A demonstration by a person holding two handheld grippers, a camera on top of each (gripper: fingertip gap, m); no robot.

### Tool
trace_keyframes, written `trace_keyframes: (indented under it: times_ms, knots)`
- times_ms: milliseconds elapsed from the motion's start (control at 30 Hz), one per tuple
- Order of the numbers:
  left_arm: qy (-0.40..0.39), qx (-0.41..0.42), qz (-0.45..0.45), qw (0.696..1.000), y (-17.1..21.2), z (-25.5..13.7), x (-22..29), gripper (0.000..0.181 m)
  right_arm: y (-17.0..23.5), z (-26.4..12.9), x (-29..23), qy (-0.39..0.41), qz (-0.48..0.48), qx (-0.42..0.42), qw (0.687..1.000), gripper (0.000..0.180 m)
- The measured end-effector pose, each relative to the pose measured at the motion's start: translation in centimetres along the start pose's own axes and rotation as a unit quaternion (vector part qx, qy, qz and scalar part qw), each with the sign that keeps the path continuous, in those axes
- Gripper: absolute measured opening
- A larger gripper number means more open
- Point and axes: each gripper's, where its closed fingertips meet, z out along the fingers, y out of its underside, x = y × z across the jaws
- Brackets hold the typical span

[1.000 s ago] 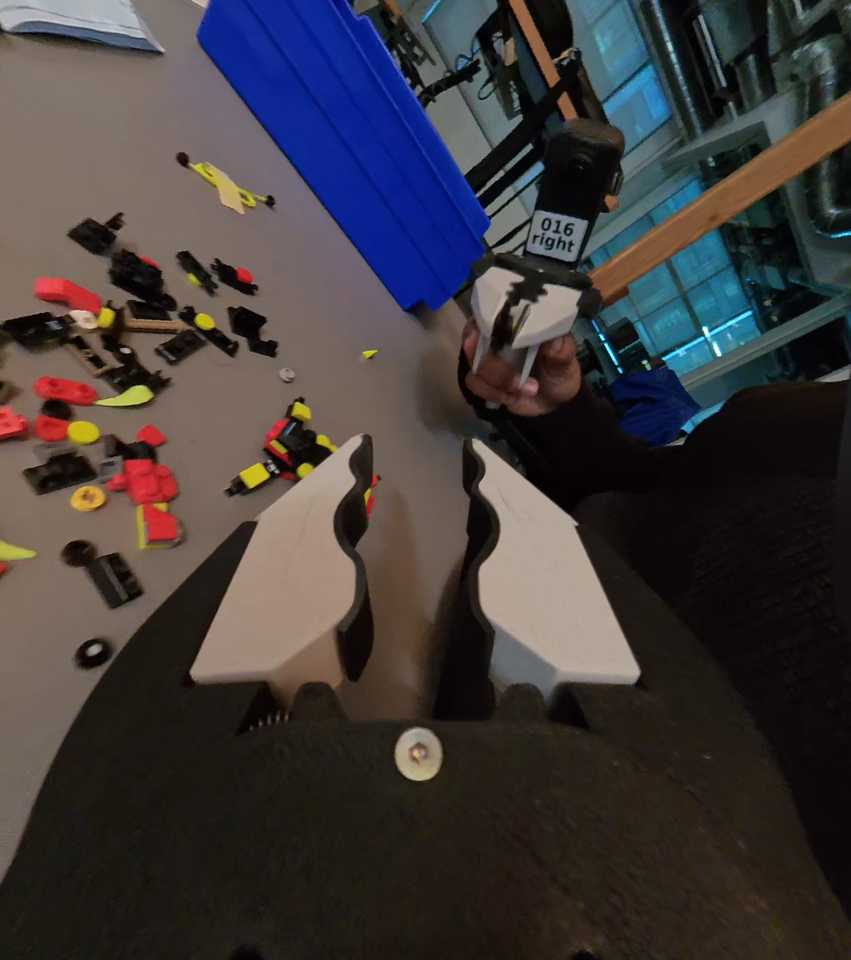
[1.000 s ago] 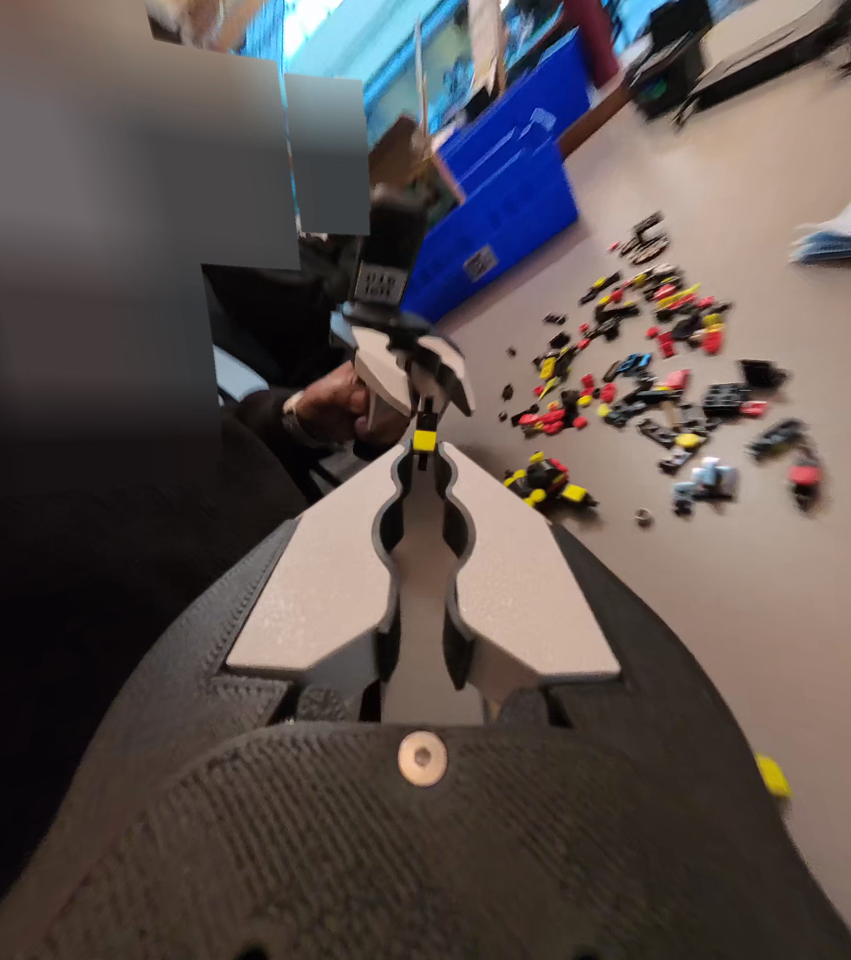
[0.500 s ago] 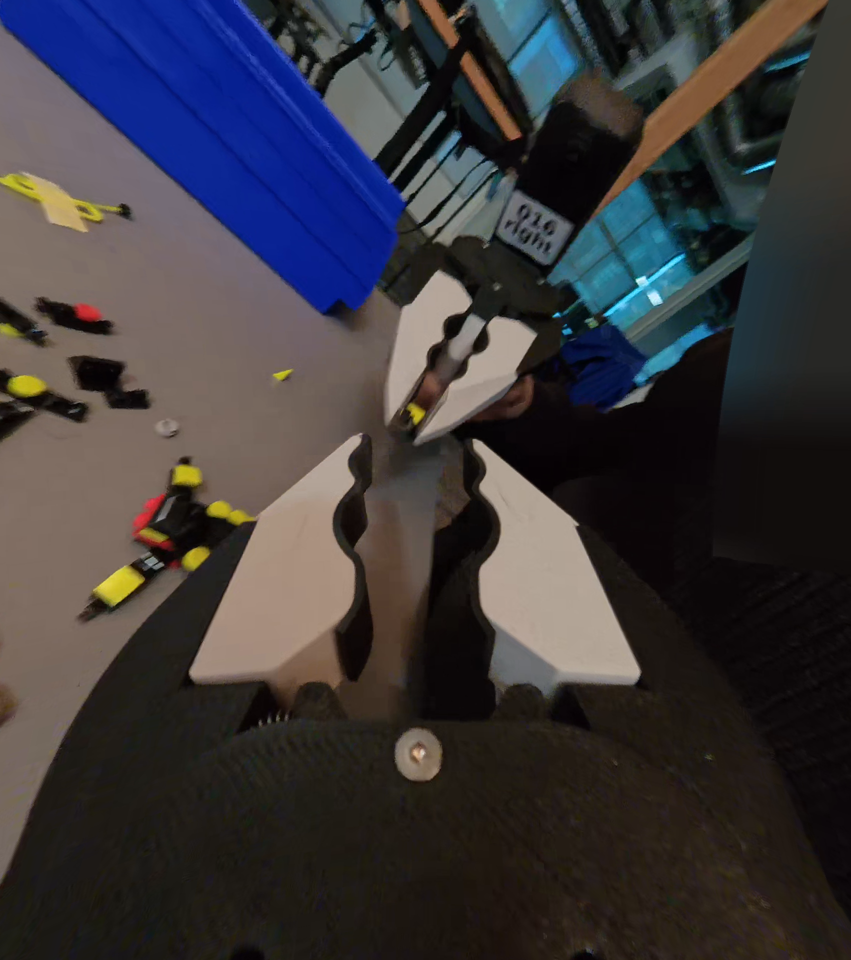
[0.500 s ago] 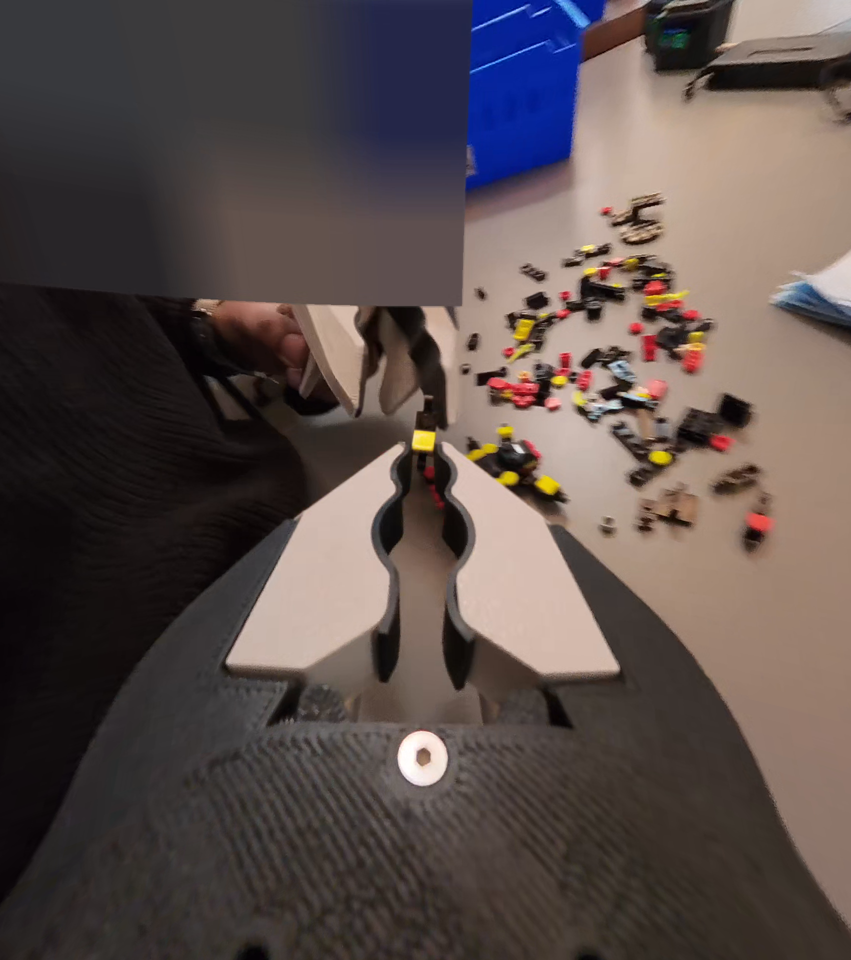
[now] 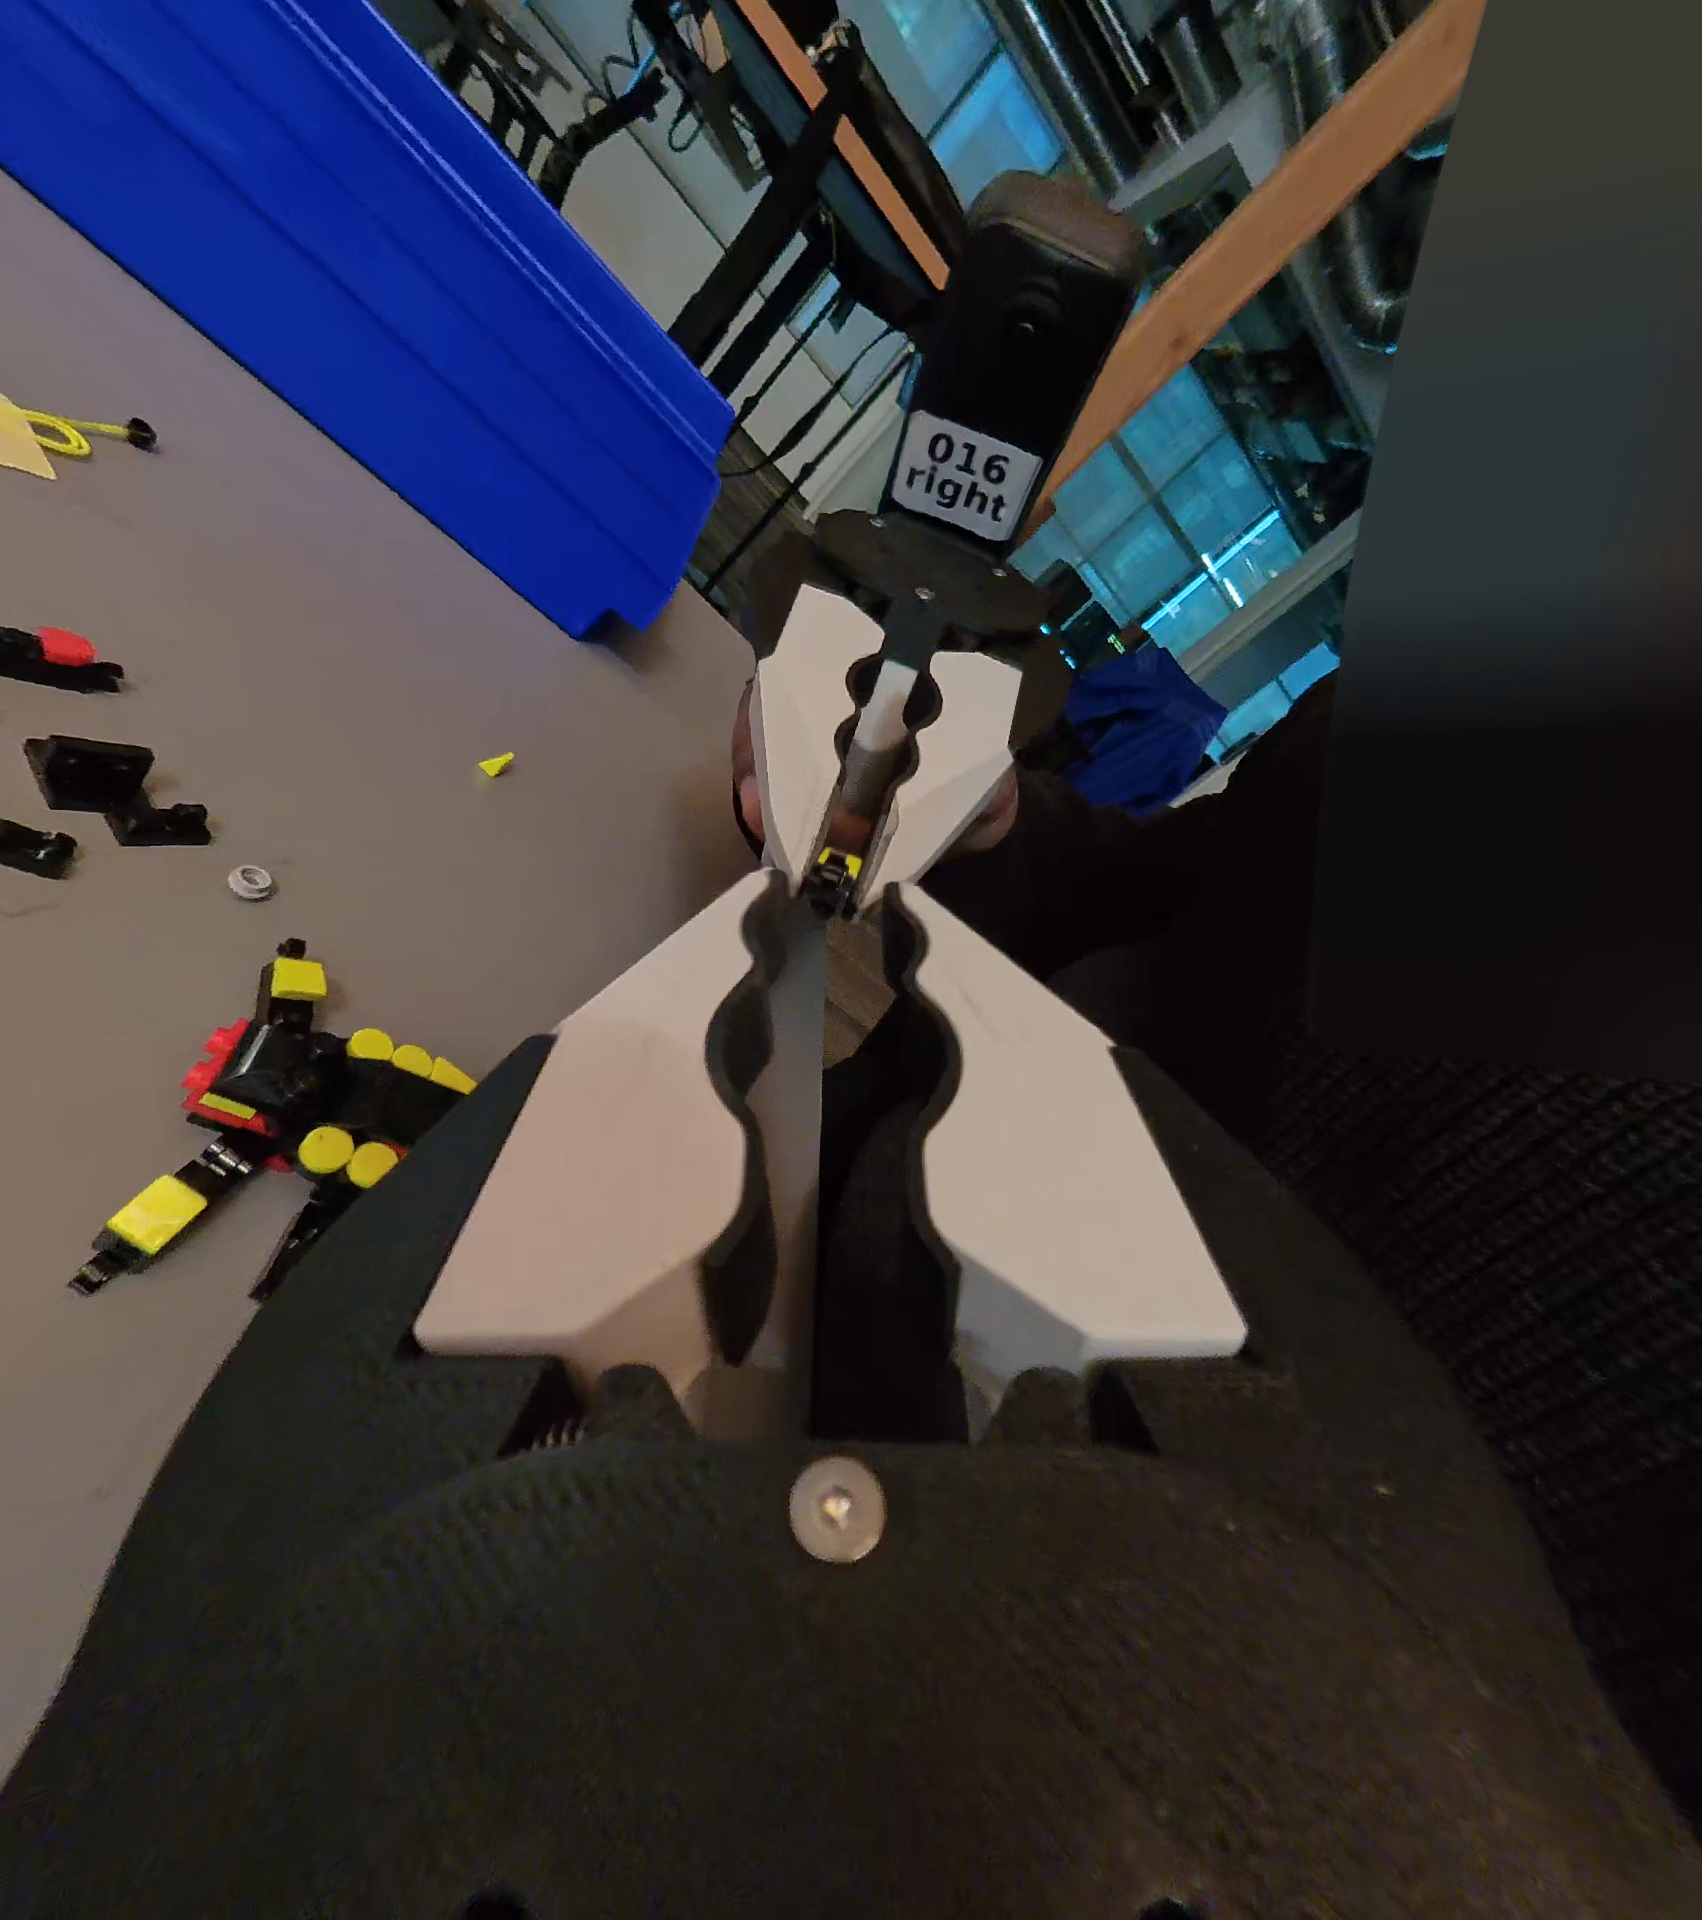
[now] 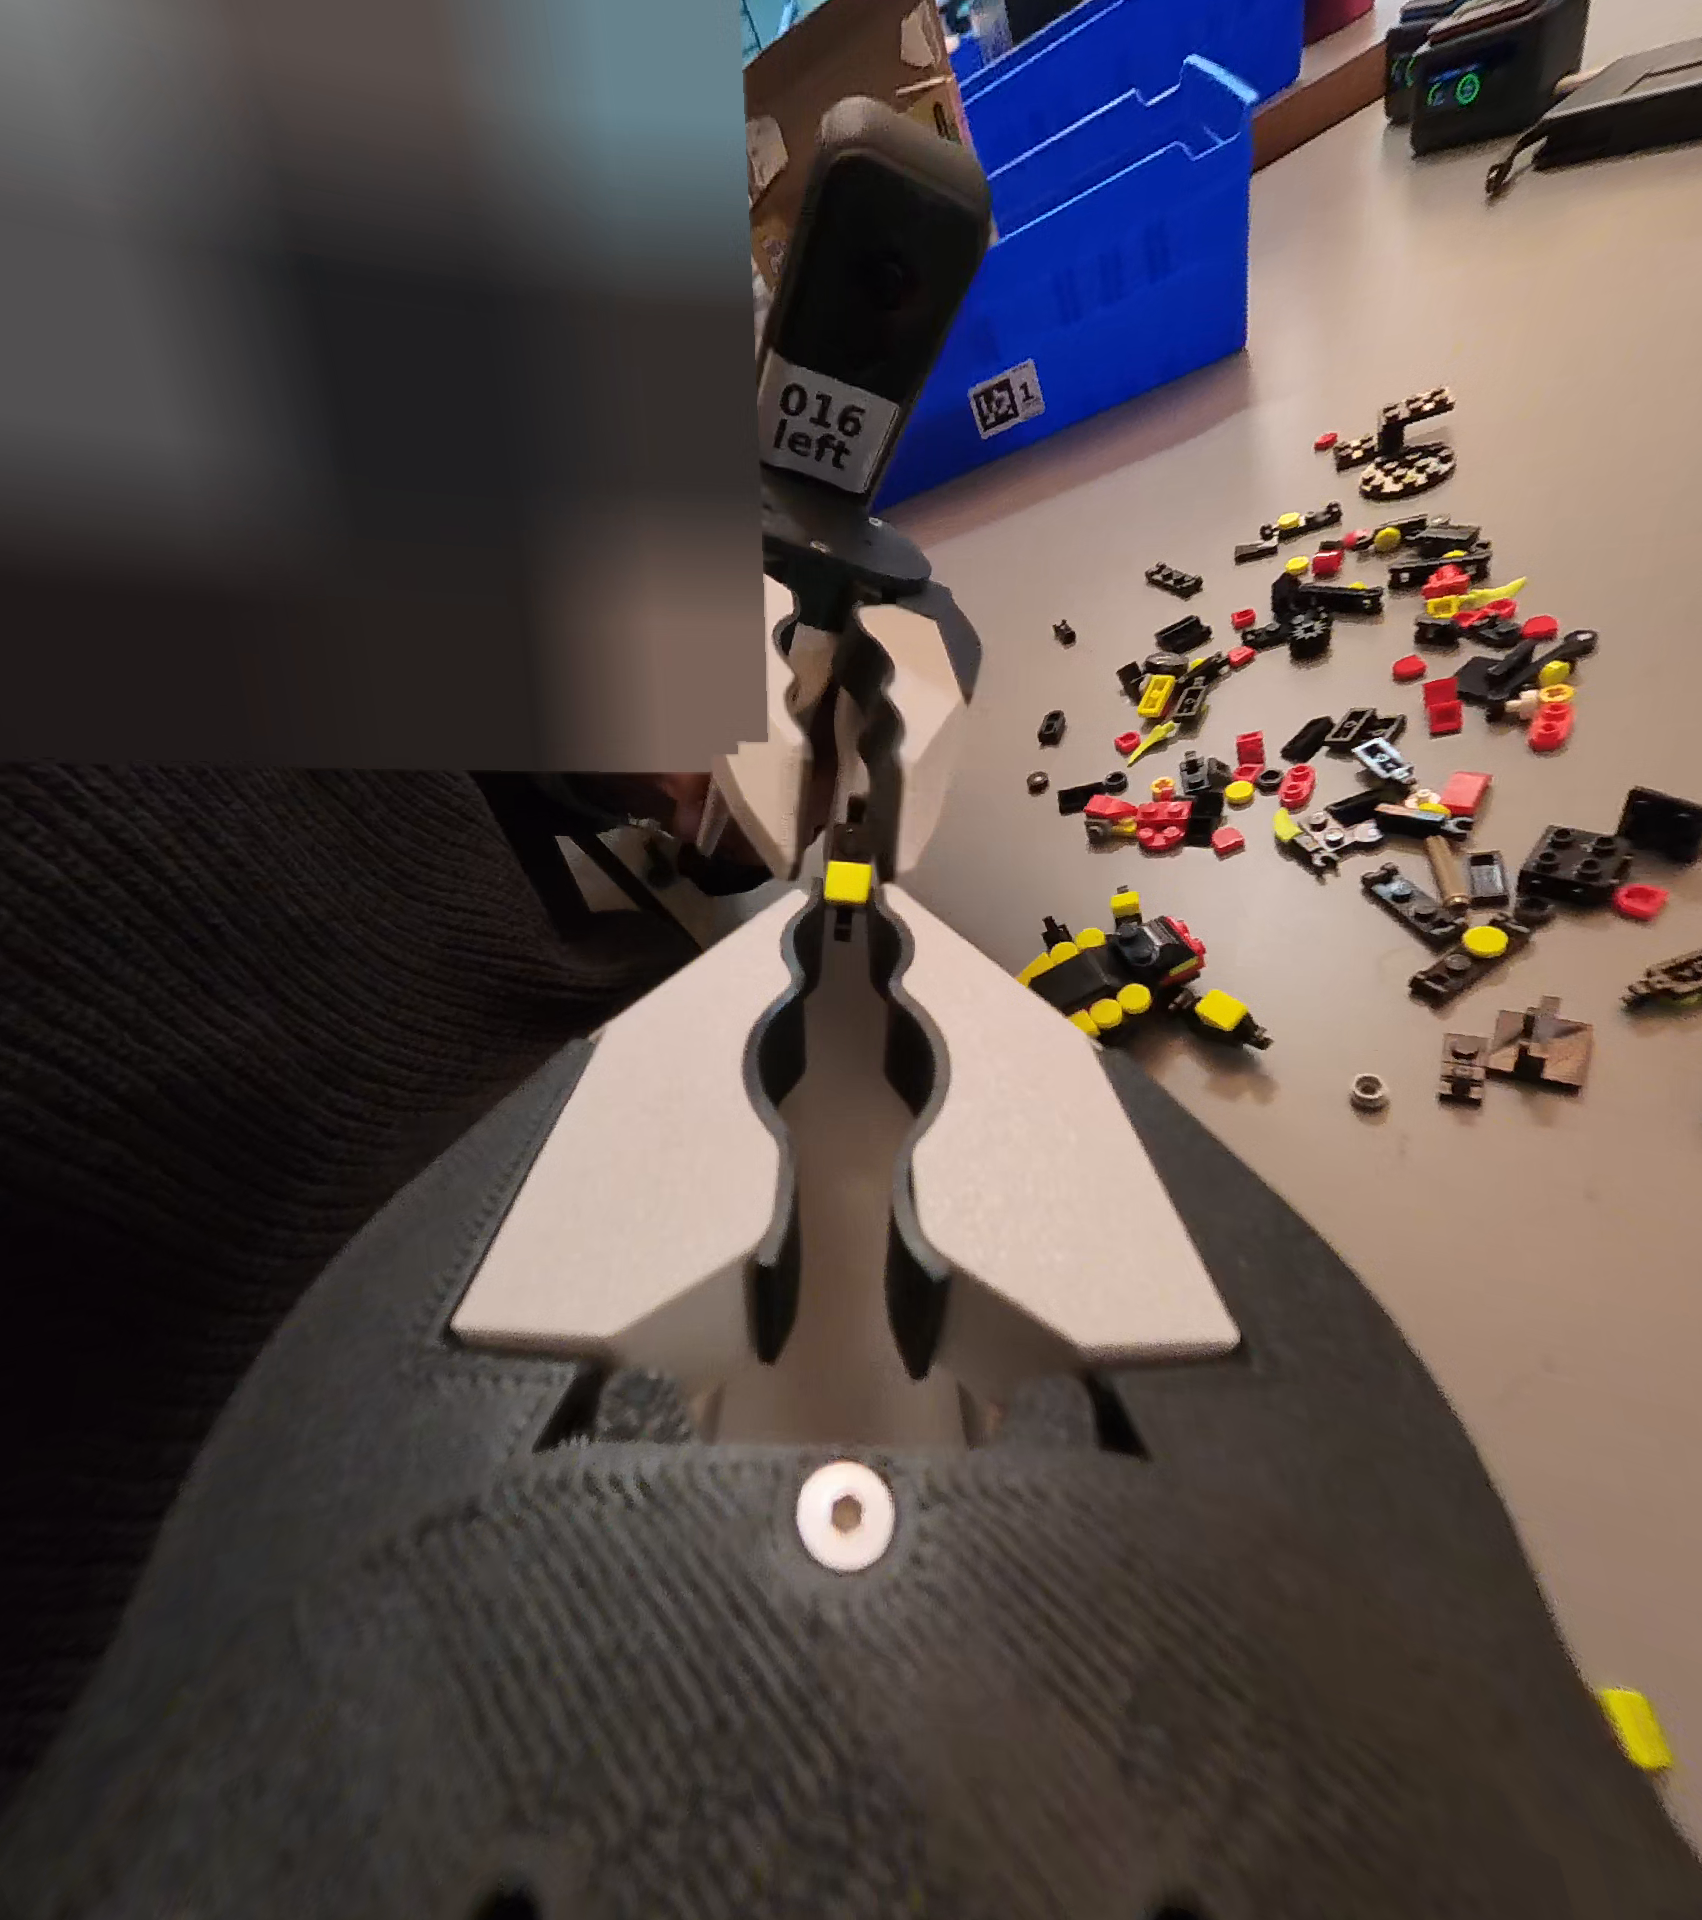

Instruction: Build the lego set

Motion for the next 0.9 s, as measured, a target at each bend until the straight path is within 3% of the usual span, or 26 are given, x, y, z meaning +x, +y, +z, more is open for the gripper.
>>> trace_keyframes:
  times_ms: [500, 900]
  knots:
    - [-0.015, -0.031, 0.009, 0.999, 0.8, -0.2, -0.5, 0.005, 0.7, 0.1, 0.2, -0.012, 0.017, -0.011, 1.0, 0.009]
    - [-0.033, -0.099, 0.076, 0.992, 2.8, 0.1, -0.4, 0.005, 2.6, 0.5, -0.7, -0.038, 0.003, -0.066, 0.997, 0.006]
